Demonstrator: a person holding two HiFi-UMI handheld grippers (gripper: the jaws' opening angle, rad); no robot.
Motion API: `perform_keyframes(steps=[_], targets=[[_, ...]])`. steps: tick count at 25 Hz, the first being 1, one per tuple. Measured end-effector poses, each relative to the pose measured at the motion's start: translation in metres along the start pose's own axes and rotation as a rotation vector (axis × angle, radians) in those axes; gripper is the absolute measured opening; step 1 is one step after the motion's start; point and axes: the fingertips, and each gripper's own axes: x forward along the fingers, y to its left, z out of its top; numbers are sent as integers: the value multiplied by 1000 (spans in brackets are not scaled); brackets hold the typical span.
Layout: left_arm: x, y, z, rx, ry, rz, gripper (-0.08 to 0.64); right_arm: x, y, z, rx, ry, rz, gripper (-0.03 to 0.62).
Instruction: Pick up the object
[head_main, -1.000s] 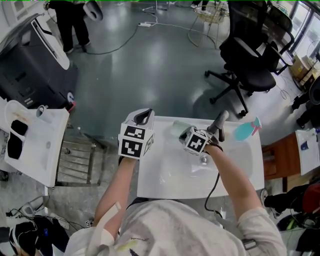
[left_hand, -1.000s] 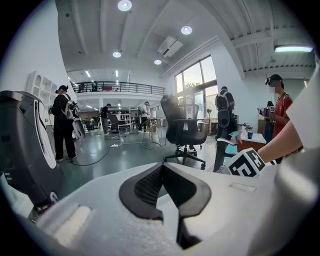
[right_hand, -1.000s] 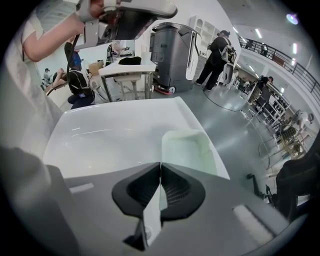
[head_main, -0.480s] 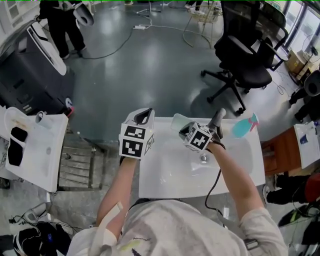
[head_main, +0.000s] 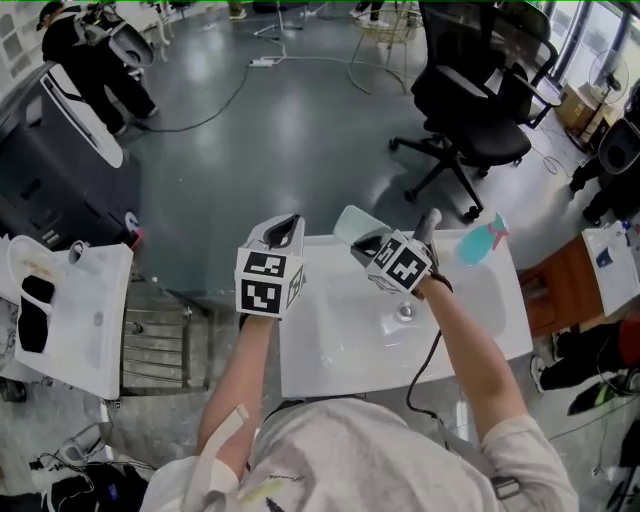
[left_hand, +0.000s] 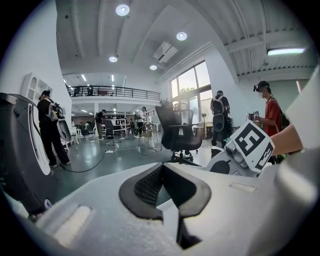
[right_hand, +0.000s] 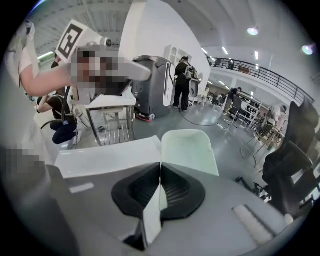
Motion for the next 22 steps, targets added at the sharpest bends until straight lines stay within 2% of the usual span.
perform_keyframes(steps=[4, 18, 22], targets=[[0, -4, 4, 3, -9, -13, 2, -16, -4, 20, 65, -78, -33, 11], [-3, -17, 22, 15, -46, -43, 2, -87, -25, 73, 143, -299, -212, 11], [-6, -17, 28, 17, -58, -41, 2, -109, -33, 79, 216, -369, -263, 11]])
